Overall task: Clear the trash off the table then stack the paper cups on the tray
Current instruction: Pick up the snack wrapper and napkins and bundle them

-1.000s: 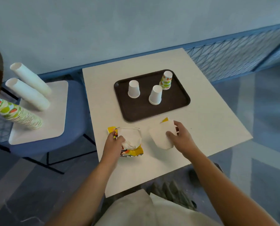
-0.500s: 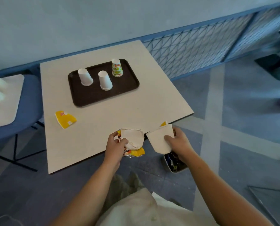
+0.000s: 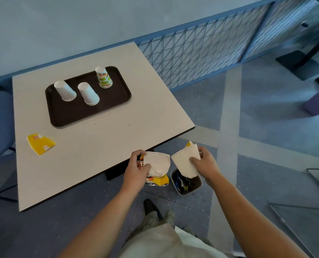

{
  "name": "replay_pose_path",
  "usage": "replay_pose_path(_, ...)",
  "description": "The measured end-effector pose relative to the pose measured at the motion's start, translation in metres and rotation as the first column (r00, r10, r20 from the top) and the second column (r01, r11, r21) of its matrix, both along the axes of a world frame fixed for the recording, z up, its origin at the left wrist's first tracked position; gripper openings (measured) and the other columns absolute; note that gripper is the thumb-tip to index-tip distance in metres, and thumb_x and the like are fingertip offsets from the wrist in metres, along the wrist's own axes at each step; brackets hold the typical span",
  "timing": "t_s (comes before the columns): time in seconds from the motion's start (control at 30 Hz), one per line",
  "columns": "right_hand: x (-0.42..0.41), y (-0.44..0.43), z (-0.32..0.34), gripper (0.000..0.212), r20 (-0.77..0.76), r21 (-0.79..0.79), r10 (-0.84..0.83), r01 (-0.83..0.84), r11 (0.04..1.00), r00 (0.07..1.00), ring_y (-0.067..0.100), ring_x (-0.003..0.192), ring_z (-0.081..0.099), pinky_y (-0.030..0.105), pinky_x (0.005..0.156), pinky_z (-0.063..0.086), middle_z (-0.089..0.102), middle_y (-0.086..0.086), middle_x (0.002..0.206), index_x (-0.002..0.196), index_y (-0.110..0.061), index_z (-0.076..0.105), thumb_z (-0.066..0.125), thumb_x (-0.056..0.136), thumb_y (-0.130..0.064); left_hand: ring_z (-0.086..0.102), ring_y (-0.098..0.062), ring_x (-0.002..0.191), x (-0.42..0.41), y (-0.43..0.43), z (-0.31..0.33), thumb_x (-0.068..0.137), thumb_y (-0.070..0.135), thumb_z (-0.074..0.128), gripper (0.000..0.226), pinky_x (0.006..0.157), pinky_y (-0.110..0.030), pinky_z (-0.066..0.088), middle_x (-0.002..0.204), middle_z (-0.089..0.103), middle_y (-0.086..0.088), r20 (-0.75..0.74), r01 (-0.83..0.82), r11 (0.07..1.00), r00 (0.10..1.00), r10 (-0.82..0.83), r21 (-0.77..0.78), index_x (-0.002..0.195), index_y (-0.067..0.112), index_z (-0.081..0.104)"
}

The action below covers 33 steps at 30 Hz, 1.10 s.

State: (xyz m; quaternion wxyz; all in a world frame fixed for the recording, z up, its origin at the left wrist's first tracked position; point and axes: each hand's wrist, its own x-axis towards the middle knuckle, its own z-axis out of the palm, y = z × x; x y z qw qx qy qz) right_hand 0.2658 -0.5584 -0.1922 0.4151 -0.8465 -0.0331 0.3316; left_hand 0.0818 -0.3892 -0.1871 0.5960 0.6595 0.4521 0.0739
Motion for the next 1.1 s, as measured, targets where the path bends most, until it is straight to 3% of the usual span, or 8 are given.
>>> replay_pose_path(0.13, 0.026, -0.016, -0.014, 0.035, -0.034, -0.053, -0.030, 0.028, 0.998, 0.999, 0.025, 0.105, 0.060, 0.043, 0.084, 0.054, 0.060, 0.003, 0.119, 0.124, -0.025, 0.050, 0.061, 0.094, -0.012, 0.059, -0.014, 0.083, 0.040, -0.005, -0.010, 0.095, 0.004, 0.055, 0.040, 0.061, -0.022, 0.046, 0.106, 0.059, 0.008, -0.074, 0.192, 0.978, 0.980, -0.186, 0.087, 0.109, 0.042, 0.054)
replay_pose_path(0.23, 0.045, -0.032, -0.027, 0.040, -0.009, -0.089, -0.090, 0.089, 0.992, 0.996, 0.025, 0.104, 0.060, 0.044, 0.085, 0.053, 0.062, 0.005, 0.120, 0.131, -0.019, 0.052, 0.059, 0.093, -0.010, 0.058, -0.013, 0.075, 0.064, -0.014, -0.018, 0.095, 0.010, 0.057, 0.028, 0.057, -0.018, 0.043, 0.092, 0.063, 0.007, -0.152, 0.285, 0.949, 0.952, -0.264, 0.135, 0.097, 0.038, 0.062)
replay_pose_path(0.37, 0.065, -0.045, -0.040, 0.038, -0.034, -0.115, -0.186, 0.181, 0.977, 0.982, 0.026, 0.104, 0.055, 0.045, 0.093, 0.050, 0.057, 0.009, 0.118, 0.132, -0.013, 0.048, 0.056, 0.095, -0.006, 0.063, -0.012, 0.084, 0.090, -0.026, -0.027, 0.098, 0.029, 0.063, 0.011, 0.067, -0.021, 0.047, 0.095, 0.067, 0.004, -0.193, 0.363, 0.904, 0.926, -0.323, 0.228, 0.102, 0.026, 0.072)
replay_pose_path(0.5, 0.076, -0.057, -0.068, 0.031, -0.063, -0.179, -0.206, 0.192, 0.965, 0.977, 0.032, 0.106, 0.059, 0.057, 0.095, 0.054, 0.059, 0.011, 0.115, 0.119, -0.016, 0.047, 0.061, 0.092, -0.009, 0.058, -0.018, 0.104, 0.116, -0.046, -0.044, 0.098, 0.035, 0.063, 0.023, 0.063, -0.009, 0.045, 0.115, 0.060, -0.002, -0.286, 0.478, 0.856, 0.863, -0.416, 0.198, 0.116, 0.022, 0.069)
replay_pose_path(0.63, 0.088, -0.072, -0.111, 0.045, -0.093, -0.248, -0.144, 0.117, 0.962, 0.985, 0.037, 0.111, 0.060, 0.056, 0.093, 0.055, 0.056, 0.008, 0.109, 0.131, -0.008, 0.046, 0.064, 0.089, -0.012, 0.053, -0.026, 0.127, 0.139, -0.068, -0.079, 0.096, 0.033, 0.062, 0.048, 0.097, -0.032, 0.045, 0.141, 0.051, -0.004, -0.440, 0.587, 0.802, 0.753, -0.489, 0.114, 0.142, 0.022, 0.056)
replay_pose_path(0.8, 0.104, -0.085, -0.189, 0.043, -0.065, -0.289, -0.073, 0.051, 0.956, 0.995, 0.036, 0.111, 0.059, 0.051, 0.093, 0.053, 0.058, 0.015, 0.121, 0.125, -0.007, 0.051, 0.064, 0.085, -0.012, 0.043, -0.035, 0.140, 0.167, -0.097, -0.146, 0.099, 0.038, 0.059, 0.072, 0.110, -0.040, 0.039, 0.160, 0.027, -0.013, -0.543, 0.635, 0.771, 0.634, -0.551, -0.040, 0.161, 0.018, 0.028)
replay_pose_path(0.93, 0.114, -0.084, -0.252, 0.038, -0.022, -0.283, -0.025, 0.017, 0.959, 0.999, 0.033, 0.108, 0.057, 0.032, 0.081, 0.042, 0.054, 0.013, 0.126, 0.123, -0.008, 0.054, 0.058, 0.086, -0.007, 0.036, -0.034, 0.145, 0.183, -0.120, -0.223, 0.098, 0.036, 0.061, 0.078, 0.114, -0.042, 0.036, 0.163, 0.019, -0.012, -0.542, 0.579, 0.811, 0.656, -0.525, -0.084, 0.163, 0.017, 0.023)
replay_pose_path(1.1, 0.119, -0.072, -0.335, 0.046, -0.104, -0.323, 0.227, -0.249, 0.913, 0.968, 0.039, 0.116, 0.058, 0.038, 0.089, 0.047, 0.059, 0.017, 0.128, 0.131, -0.007, 0.049, 0.064, 0.090, -0.018, 0.041, -0.040, 0.143, 0.194, -0.130, -0.317, 0.094, 0.033, 0.066, 0.075, 0.115, -0.040, 0.039, 0.163, 0.017, -0.017, -0.525, 0.545, 0.830, 0.676, -0.517, -0.115, 0.160, 0.032, 0.030)
